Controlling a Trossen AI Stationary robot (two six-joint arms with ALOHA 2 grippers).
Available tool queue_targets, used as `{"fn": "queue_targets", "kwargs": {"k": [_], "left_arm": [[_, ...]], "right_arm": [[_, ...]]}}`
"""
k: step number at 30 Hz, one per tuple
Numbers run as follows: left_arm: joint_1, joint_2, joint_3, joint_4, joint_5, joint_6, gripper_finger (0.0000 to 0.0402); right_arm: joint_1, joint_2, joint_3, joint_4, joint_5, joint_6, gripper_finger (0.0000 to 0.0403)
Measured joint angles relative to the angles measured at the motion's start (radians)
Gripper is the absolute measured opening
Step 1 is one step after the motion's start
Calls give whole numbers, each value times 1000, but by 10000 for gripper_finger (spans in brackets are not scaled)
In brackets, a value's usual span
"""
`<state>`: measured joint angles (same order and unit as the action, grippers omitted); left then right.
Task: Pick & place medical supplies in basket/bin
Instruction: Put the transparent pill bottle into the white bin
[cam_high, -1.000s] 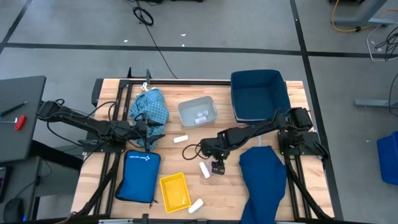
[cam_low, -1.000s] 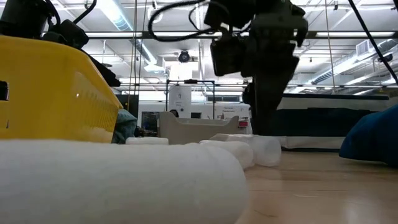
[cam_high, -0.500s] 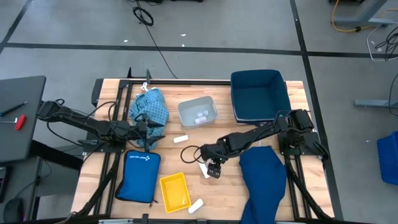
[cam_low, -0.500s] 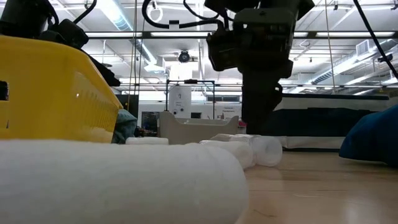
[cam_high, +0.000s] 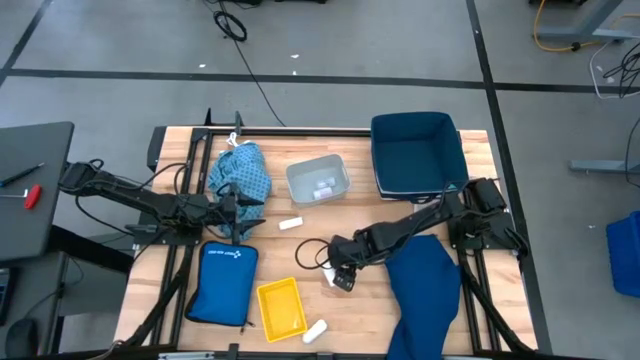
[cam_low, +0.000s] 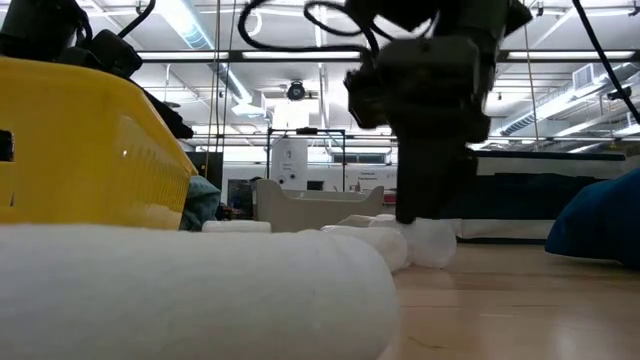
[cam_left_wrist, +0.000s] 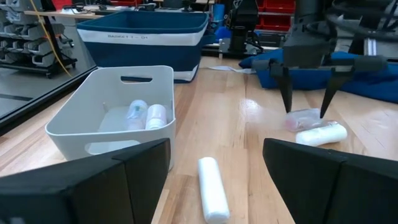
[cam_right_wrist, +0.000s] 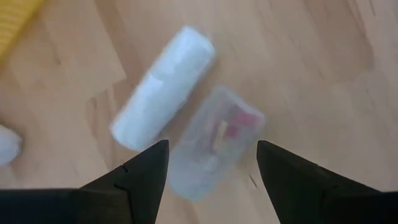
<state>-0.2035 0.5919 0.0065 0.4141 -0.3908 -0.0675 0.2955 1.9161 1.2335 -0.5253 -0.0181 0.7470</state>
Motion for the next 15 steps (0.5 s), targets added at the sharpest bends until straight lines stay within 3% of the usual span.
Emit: {"fn": "queue_targets", "kwargs": {"k": [10, 15], "left_arm": [[0, 0, 0, 0, 0, 0, 261], [0, 0, 0, 0, 0, 0, 261]], "right_arm": [[0, 0, -85, 131, 56, -28, 251], [8, -3, -113, 157, 104, -115, 218]]}}
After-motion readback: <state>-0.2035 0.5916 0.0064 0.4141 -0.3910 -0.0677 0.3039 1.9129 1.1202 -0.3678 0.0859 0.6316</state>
